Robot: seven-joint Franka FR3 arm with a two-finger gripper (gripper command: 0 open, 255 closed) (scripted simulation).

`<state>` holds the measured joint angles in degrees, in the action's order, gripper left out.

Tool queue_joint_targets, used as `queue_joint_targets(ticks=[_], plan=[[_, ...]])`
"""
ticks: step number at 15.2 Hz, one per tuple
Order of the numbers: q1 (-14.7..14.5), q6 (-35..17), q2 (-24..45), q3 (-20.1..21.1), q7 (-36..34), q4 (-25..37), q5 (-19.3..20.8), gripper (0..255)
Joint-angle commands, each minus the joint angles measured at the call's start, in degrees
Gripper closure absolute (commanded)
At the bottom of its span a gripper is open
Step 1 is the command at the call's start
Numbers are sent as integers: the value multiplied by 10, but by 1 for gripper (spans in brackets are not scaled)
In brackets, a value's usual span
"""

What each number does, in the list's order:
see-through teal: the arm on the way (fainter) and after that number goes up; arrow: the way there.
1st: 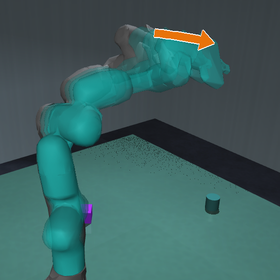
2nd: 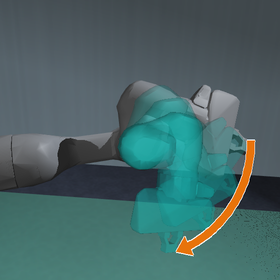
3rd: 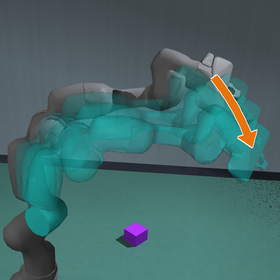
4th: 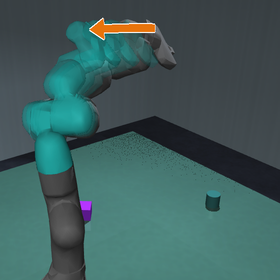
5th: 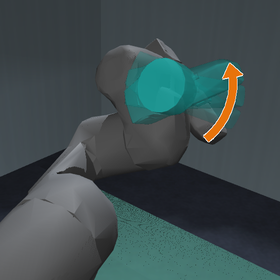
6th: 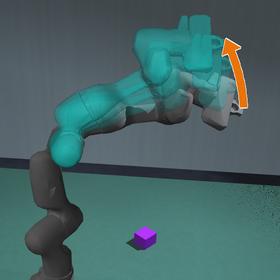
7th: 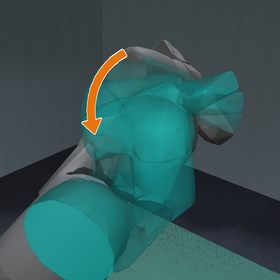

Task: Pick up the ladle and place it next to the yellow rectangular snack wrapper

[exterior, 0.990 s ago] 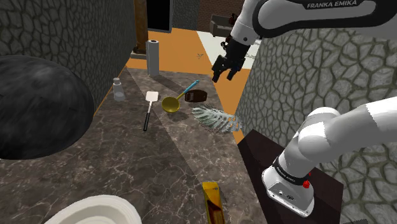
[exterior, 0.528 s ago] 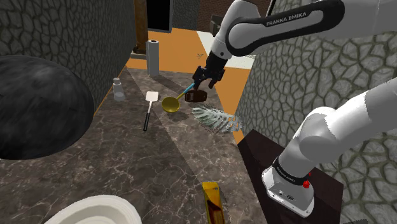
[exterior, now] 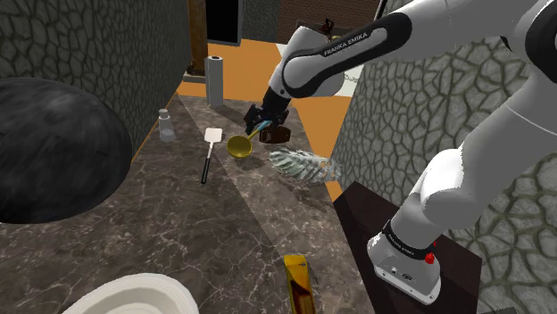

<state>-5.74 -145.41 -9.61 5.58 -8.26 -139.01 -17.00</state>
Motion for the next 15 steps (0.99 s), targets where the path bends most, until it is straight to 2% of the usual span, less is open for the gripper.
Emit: queue_joint_targets(ticks=[1,7,15], plan=[[-3,-18,23,2,1,8,-5,0],[-9,-67,72,7,9,9,-16,0],[-9,-67,72,7,9,9,-16,0]])
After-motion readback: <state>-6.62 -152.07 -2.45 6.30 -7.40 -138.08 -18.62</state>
